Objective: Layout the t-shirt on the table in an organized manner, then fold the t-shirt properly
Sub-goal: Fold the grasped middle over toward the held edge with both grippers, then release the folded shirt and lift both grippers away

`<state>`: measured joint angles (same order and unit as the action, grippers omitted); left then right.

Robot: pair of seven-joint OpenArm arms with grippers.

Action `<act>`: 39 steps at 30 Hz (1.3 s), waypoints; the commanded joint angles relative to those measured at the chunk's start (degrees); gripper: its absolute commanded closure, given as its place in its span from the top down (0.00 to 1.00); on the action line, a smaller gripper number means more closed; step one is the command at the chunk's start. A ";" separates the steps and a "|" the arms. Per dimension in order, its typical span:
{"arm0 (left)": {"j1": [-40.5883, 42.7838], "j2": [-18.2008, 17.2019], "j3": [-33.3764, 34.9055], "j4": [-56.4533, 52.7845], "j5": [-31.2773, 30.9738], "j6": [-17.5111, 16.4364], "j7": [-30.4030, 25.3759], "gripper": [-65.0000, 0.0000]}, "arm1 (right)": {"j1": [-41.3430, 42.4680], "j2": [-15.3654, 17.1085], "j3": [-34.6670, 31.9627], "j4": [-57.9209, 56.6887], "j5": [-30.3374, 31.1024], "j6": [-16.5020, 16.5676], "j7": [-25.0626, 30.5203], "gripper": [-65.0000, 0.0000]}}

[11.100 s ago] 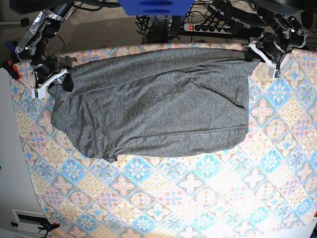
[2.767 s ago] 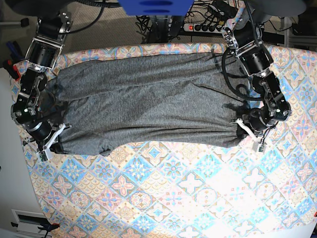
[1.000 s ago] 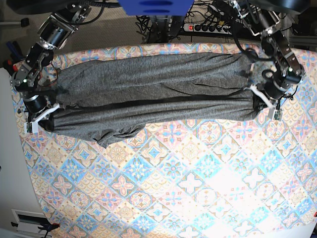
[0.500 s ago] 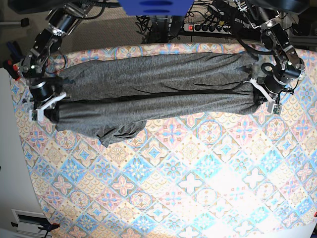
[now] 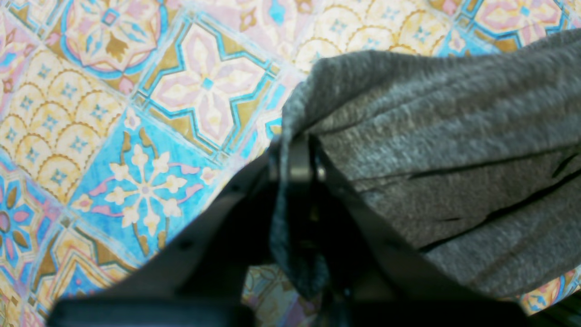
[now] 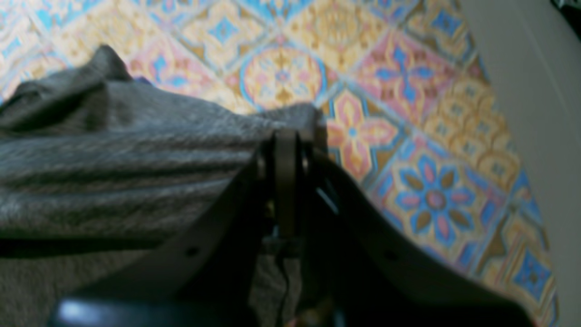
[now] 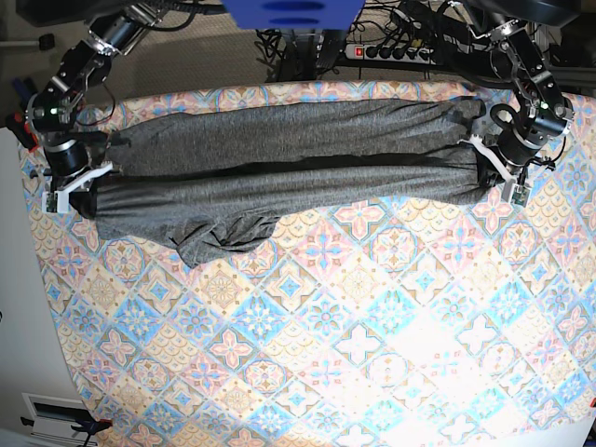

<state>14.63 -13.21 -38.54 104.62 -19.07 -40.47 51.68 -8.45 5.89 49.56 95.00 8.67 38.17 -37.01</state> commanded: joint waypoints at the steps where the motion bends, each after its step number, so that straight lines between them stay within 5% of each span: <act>1: -0.35 -0.90 -0.27 1.10 0.13 0.47 -0.82 0.00 | 0.76 1.10 0.33 0.87 0.78 -0.33 1.98 0.00; 19: 4.75 -1.25 4.65 -1.37 0.30 0.47 -1.09 0.00 | -1.62 1.10 0.42 -5.46 0.78 -0.24 2.16 0.00; 28: 4.58 0.77 4.57 -2.77 11.29 0.47 -1.09 0.00 | -1.35 1.10 0.33 -8.36 0.78 -0.24 2.33 0.00; 29: 4.58 0.86 4.57 -2.77 11.91 0.47 -1.09 0.03 | -1.35 1.10 0.24 -8.36 0.70 -0.24 2.25 0.00; 33: 4.58 0.86 4.57 -2.68 11.73 0.47 -1.09 0.44 | -1.35 1.10 0.24 -8.01 0.70 -0.24 2.33 0.00; 35: 4.49 0.86 4.48 -2.60 11.64 0.47 -1.09 0.58 | -1.44 1.10 0.24 -7.84 0.70 -0.24 2.51 0.10; 39: 4.40 0.95 4.30 -0.84 11.55 0.47 -1.09 0.66 | -1.53 1.10 0.42 -7.84 0.70 -0.24 2.60 0.25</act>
<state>19.38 -11.84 -33.91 102.39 -7.22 -39.94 51.40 -10.35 5.93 49.63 86.00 8.49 37.95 -35.90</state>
